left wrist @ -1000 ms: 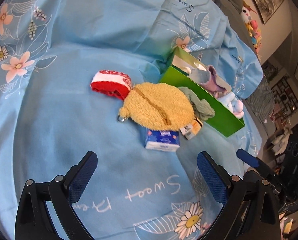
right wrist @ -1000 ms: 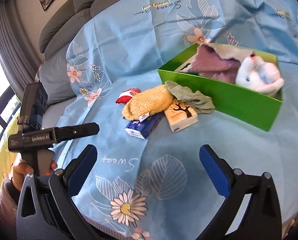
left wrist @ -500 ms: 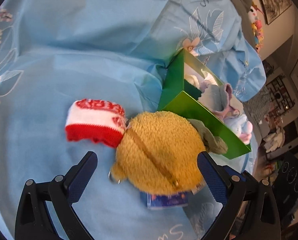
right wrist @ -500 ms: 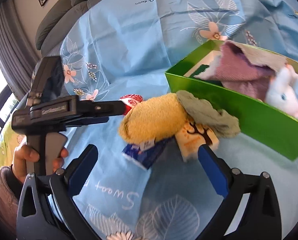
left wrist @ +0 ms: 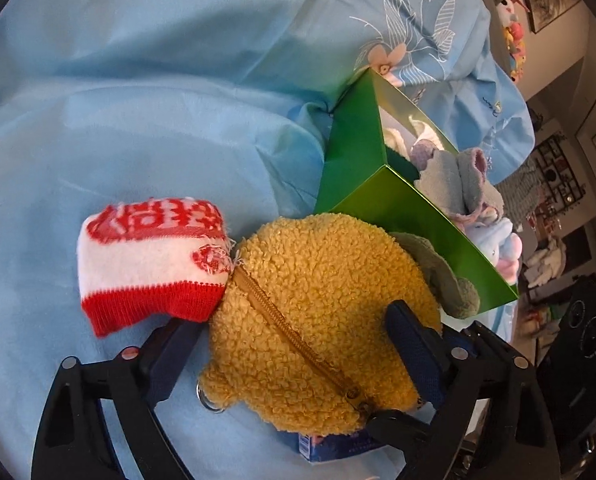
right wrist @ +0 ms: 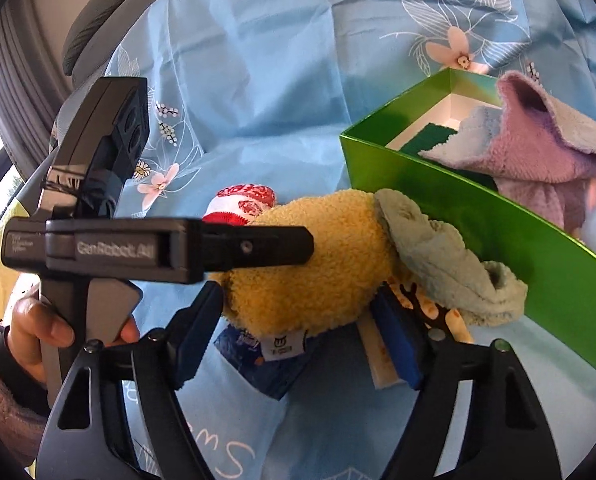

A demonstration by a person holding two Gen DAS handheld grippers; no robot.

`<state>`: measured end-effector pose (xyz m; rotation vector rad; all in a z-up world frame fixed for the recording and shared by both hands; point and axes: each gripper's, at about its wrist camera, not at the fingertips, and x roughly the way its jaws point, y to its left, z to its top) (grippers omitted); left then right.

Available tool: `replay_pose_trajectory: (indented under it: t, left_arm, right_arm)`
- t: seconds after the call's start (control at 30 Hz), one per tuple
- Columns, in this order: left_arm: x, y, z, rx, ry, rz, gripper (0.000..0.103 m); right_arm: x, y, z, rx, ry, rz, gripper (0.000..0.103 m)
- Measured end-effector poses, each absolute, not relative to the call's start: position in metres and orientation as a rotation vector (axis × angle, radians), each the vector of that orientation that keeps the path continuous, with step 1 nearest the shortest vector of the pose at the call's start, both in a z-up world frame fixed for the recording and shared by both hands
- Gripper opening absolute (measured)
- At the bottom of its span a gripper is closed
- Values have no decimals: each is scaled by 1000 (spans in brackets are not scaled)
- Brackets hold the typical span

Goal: Organize soft objects
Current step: 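Grasp the yellow fuzzy pouch with the left gripper and lift it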

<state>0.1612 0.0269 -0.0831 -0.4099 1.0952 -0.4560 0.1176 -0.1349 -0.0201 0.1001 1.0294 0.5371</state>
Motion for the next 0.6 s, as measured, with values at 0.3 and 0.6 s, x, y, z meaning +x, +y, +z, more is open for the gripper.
replay_pose_trajectory:
  t: [0.3,0.6]
  left_arm:
    - [154,34,-84,-452,1082,-439,60]
    - [125,45,-67,-504,1018,-425,43]
  right_arm:
    - [117,-127,-14,24,989,572,28]
    - [105,-122,2,-59,937,593,13]
